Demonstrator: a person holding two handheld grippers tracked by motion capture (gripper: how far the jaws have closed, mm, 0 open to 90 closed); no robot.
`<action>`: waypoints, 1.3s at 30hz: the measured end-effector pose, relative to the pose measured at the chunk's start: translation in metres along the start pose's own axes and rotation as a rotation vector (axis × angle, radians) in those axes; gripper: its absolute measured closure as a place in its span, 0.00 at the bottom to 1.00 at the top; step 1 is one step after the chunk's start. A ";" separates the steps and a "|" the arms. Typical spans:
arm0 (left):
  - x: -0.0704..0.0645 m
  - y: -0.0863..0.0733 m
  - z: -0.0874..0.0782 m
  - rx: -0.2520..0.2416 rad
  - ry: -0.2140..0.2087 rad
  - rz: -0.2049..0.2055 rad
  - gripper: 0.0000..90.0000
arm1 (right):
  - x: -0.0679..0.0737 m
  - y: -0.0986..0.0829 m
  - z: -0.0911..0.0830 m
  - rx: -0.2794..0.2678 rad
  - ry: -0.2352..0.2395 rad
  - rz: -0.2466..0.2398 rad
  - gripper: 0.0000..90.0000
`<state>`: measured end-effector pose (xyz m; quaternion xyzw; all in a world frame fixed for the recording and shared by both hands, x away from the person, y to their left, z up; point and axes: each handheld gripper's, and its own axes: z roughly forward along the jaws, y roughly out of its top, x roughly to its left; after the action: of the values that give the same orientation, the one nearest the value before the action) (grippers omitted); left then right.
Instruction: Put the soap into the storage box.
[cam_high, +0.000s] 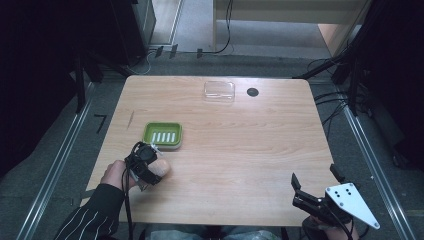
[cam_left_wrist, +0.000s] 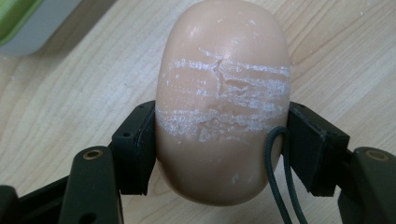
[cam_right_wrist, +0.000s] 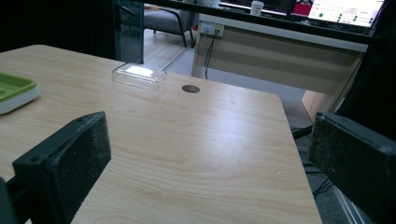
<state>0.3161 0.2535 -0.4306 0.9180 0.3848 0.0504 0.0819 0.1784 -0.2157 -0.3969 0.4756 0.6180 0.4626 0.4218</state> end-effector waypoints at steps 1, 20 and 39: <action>0.001 0.001 -0.001 -0.006 0.002 0.003 0.36 | 0.000 0.000 0.000 0.000 0.000 -0.001 0.00; 0.014 0.015 -0.009 -0.014 0.017 0.016 0.36 | 0.000 0.000 0.000 0.002 0.000 -0.002 0.00; 0.022 0.028 -0.013 -0.026 0.019 0.044 0.37 | 0.000 0.000 0.000 0.001 0.000 0.001 0.00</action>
<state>0.3488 0.2513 -0.4116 0.9245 0.3648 0.0656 0.0890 0.1785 -0.2154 -0.3969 0.4760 0.6180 0.4625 0.4213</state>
